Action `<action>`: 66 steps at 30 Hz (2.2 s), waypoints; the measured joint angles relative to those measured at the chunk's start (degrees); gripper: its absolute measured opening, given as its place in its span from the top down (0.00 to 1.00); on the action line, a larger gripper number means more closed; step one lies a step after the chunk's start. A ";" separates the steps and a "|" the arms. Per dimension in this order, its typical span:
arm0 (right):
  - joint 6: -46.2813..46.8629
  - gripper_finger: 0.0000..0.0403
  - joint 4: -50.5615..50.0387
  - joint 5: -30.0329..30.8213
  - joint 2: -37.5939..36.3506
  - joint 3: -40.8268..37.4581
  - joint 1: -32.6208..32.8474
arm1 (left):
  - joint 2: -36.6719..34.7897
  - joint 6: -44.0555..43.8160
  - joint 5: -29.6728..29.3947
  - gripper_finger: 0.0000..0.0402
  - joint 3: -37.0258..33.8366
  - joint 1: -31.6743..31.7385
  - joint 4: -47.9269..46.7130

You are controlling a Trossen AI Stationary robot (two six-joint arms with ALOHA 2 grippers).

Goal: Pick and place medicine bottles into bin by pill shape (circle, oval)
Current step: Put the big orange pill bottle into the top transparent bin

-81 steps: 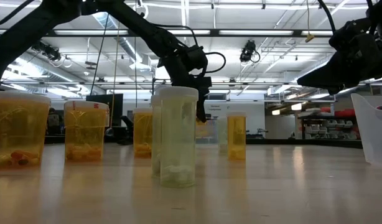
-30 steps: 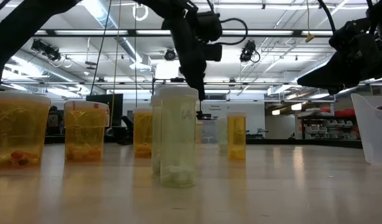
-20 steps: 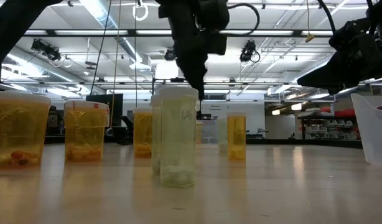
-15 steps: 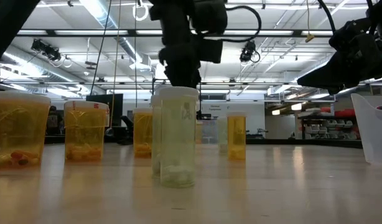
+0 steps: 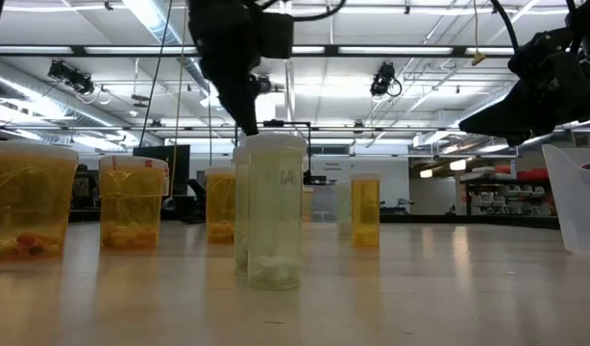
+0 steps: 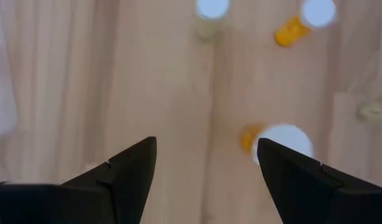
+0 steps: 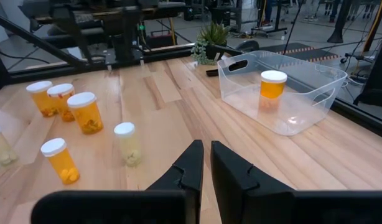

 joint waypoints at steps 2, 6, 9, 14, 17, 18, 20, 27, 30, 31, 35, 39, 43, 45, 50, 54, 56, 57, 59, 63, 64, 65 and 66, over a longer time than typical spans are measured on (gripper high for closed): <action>0.00 0.91 -0.02 0.00 -0.02 0.00 0.01 | -0.19 -2.10 -0.02 0.29 -0.60 -1.17 -1.16; 0.00 0.91 -0.02 -0.01 0.00 0.00 -0.01 | 0.22 -4.32 -0.07 0.29 -0.57 -3.71 -4.37; 0.00 0.91 0.00 -0.01 -0.02 0.00 0.01 | 0.46 -5.20 -0.04 0.29 -0.67 -5.77 -5.17; 0.00 0.91 -0.01 0.00 -0.02 0.00 0.00 | 0.43 -7.75 0.02 0.29 -0.60 -7.47 -4.61; 0.00 0.91 -0.02 0.00 -0.02 0.00 -0.01 | 0.43 -9.94 -0.02 0.29 -0.60 -7.38 -4.11; 0.00 0.91 -0.02 0.00 -0.02 0.00 0.00 | 0.43 -10.35 -0.07 0.29 -0.60 -7.38 -3.47; 0.00 0.91 -0.02 0.00 -0.02 0.00 0.01 | 0.43 -11.30 -0.03 0.29 -0.60 -7.38 -3.10; 0.00 0.91 -0.02 0.00 -0.02 0.00 0.01 | 2.05 -10.26 0.30 0.16 -0.60 -7.83 -3.45; 0.00 0.91 -0.02 0.01 -0.02 0.00 -0.01 | 3.88 -8.28 0.79 0.06 -0.60 -8.44 -3.27; 0.00 0.91 -0.02 0.01 -0.02 0.00 0.01 | 4.54 -7.95 0.84 0.04 -0.60 -8.66 -3.40; 0.00 0.91 -0.02 0.01 -0.02 0.00 0.00 | 5.94 -7.80 0.96 0.02 -0.60 -8.73 -3.28; 0.00 0.91 -0.02 0.01 -0.02 0.00 -0.01 | 7.30 -7.87 0.79 0.04 -0.60 -8.63 -1.93; 0.00 0.91 -0.02 -0.01 -0.02 0.00 -0.01 | 9.15 -7.22 0.81 0.04 -0.60 -8.71 -0.11; 0.00 0.91 -0.02 0.01 -0.02 0.00 -0.01 | 9.92 -6.75 0.76 0.04 -0.60 -8.71 0.48; 0.00 0.91 -0.01 0.00 0.00 0.00 -0.01 | 10.55 -6.35 -0.19 0.04 -0.57 -8.66 3.61; 0.00 0.91 0.03 -0.01 -0.01 0.00 -0.01 | 10.80 -6.02 -1.00 0.05 -0.56 -8.93 5.56; 0.00 0.91 0.02 -0.01 0.00 0.00 0.01 | 11.43 -5.11 -1.36 0.07 -0.53 -9.13 6.14; -0.02 0.91 0.02 0.01 0.00 0.00 -0.01 | 11.58 -4.88 -1.36 0.09 -0.61 -9.30 5.72; 0.00 0.91 0.00 0.00 0.00 0.00 0.00 | 12.03 -4.58 -1.38 0.13 -0.56 -9.35 6.40; 0.00 0.91 0.02 -0.01 0.00 0.00 0.01 | 12.17 -4.45 -1.40 0.22 -0.57 -9.31 5.92; 0.00 0.91 0.02 -0.01 -0.02 0.00 -0.01 | 12.17 -4.45 -1.39 0.24 -0.57 -9.24 5.90; 0.00 0.91 0.00 0.01 0.00 0.00 -0.01 | 12.17 -4.51 -1.38 0.26 -0.57 -9.13 5.65; 0.00 0.91 0.02 -0.01 0.00 0.00 0.00 | 12.15 -4.77 -1.38 0.29 -0.57 -9.13 5.62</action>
